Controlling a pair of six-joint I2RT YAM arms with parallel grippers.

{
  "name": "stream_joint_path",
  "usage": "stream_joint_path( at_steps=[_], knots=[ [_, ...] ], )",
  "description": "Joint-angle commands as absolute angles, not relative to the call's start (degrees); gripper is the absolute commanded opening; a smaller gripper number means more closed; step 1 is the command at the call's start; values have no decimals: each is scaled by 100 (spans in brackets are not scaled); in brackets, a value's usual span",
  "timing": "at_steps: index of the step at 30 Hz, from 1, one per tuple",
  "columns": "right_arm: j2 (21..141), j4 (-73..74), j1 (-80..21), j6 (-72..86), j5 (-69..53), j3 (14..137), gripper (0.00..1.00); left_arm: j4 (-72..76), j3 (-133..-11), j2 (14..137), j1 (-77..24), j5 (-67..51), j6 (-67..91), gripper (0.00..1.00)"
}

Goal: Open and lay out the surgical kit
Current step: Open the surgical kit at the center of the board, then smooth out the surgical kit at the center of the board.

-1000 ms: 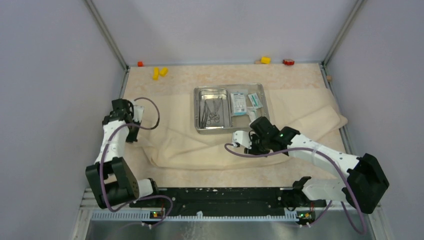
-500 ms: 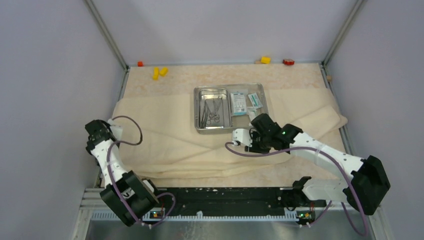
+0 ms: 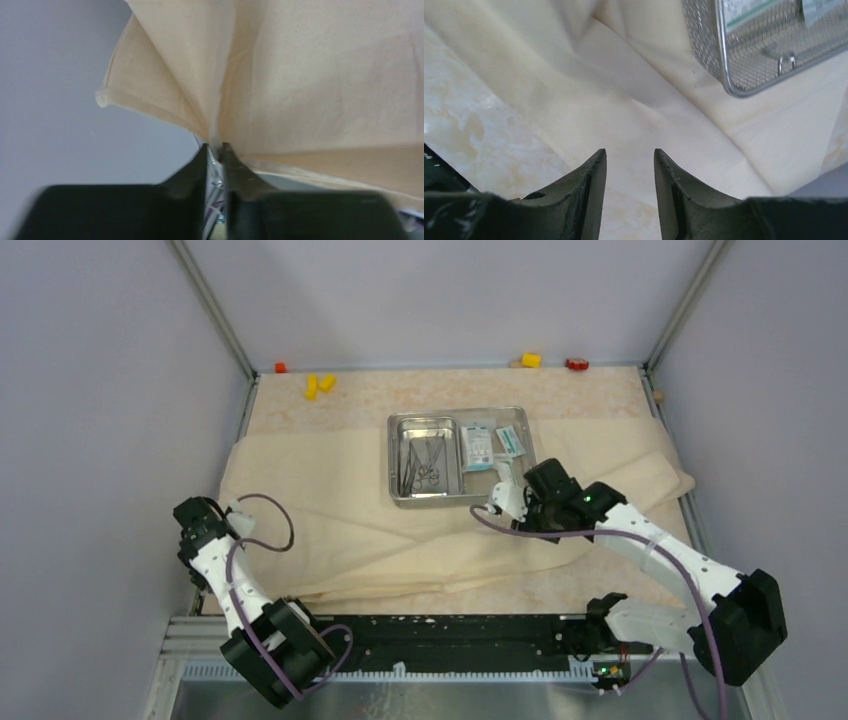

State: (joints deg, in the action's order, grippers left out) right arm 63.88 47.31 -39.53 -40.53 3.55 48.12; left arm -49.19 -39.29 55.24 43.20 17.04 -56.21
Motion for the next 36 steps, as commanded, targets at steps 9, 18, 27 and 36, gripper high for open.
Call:
stream_joint_path(
  at_steps=[9,18,27,36],
  knots=[
    [6786,4341,-689,-3979,-196,5403,42,-5208,-5748,5906,4355,-536,-5488,81],
    [7788,3852,1959,-3368,-1247,5868,52,-4942,-6485,6454,2821,-2220,-4029,99],
    [8856,3568,2958,-2870,-1757,6056,61,-4160,-6325,6925,1546,-2204,-3299,99],
    [9605,3577,3173,-2842,-2003,6108,61,-3802,-6067,7057,1268,-2156,-3186,99]
  ],
)
